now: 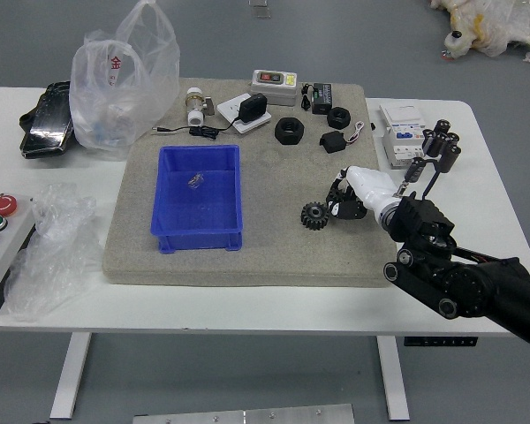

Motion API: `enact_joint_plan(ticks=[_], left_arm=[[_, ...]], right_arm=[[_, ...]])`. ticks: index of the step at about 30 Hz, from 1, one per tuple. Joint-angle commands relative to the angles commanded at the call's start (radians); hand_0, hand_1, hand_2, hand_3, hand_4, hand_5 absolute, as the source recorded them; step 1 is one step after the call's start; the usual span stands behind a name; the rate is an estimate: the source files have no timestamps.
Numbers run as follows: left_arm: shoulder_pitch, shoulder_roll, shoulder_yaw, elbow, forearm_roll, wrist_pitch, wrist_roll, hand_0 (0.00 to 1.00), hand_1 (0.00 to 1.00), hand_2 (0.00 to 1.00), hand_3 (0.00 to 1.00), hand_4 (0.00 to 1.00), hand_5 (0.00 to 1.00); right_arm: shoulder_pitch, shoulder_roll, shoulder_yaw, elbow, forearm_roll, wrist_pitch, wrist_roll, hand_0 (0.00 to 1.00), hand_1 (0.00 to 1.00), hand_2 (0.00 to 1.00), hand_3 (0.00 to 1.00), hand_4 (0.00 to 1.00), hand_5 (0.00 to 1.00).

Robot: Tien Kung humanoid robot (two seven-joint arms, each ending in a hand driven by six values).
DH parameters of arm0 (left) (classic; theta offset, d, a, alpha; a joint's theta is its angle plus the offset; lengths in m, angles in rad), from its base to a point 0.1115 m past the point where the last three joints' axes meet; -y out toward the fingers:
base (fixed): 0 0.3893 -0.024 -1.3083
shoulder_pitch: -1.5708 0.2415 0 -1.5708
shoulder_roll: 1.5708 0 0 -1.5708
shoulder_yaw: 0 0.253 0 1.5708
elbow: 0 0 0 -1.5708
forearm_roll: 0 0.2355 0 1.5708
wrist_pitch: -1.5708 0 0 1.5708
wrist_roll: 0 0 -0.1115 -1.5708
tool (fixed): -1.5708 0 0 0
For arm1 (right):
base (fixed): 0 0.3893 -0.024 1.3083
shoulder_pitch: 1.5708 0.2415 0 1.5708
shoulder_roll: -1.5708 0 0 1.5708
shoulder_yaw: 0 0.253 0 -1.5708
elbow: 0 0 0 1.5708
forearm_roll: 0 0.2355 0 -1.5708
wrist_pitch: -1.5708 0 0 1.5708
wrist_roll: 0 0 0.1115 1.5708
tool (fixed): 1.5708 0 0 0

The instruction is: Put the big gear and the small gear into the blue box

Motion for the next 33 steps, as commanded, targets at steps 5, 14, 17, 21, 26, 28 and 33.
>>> enact_joint_plan(ticks=[5, 14, 17, 21, 26, 28, 33], left_arm=[[0.000, 0.001, -0.003, 0.000, 0.003, 0.000, 0.000, 0.652, 0.535, 0.557, 0.706, 0.670, 0.351], [0.002, 0.002, -0.010, -0.002, 0.012, 0.001, 0.004, 0.653, 0.535, 0.557, 0.707, 0.671, 0.357], [0.003, 0.003, -0.017, -0.003, 0.019, 0.001, 0.008, 0.653, 0.535, 0.557, 0.708, 0.673, 0.358], [0.004, 0.004, -0.025, -0.005, 0.028, 0.000, 0.015, 0.653, 0.535, 0.557, 0.708, 0.673, 0.358], [0.003, 0.008, -0.033, -0.006, 0.037, -0.001, 0.021, 0.652, 0.535, 0.558, 0.708, 0.677, 0.365], [0.003, 0.009, -0.034, -0.007, 0.038, -0.001, 0.022, 0.652, 0.535, 0.557, 0.708, 0.678, 0.366], [0.003, 0.010, -0.039, -0.008, 0.044, -0.001, 0.027, 0.652, 0.535, 0.557, 0.708, 0.678, 0.366]], right_arm=[[0.027, 0.001, 0.008, 0.037, -0.026, -0.018, 0.002, 0.324, 0.486, 0.355, 0.428, 0.465, 0.090], [0.109, 0.063, -0.044, 0.075, -0.039, -0.040, 0.004, 0.324, 0.481, 0.352, 0.419, 0.463, 0.097], [0.145, 0.097, -0.083, 0.102, -0.034, -0.041, 0.003, 0.326, 0.486, 0.354, 0.424, 0.468, 0.088], [0.184, 0.142, -0.133, 0.140, -0.031, -0.041, 0.003, 0.326, 0.486, 0.354, 0.424, 0.468, 0.088], [0.213, 0.185, -0.195, 0.152, -0.016, -0.035, 0.014, 0.326, 0.495, 0.418, 0.468, 0.514, 0.056], [0.213, 0.198, -0.211, 0.144, -0.020, -0.028, 0.015, 0.355, 0.598, 0.635, 0.690, 0.388, 0.187], [0.212, 0.215, -0.233, 0.126, -0.048, 0.002, 0.003, 0.355, 0.598, 0.635, 0.690, 0.388, 0.187]])
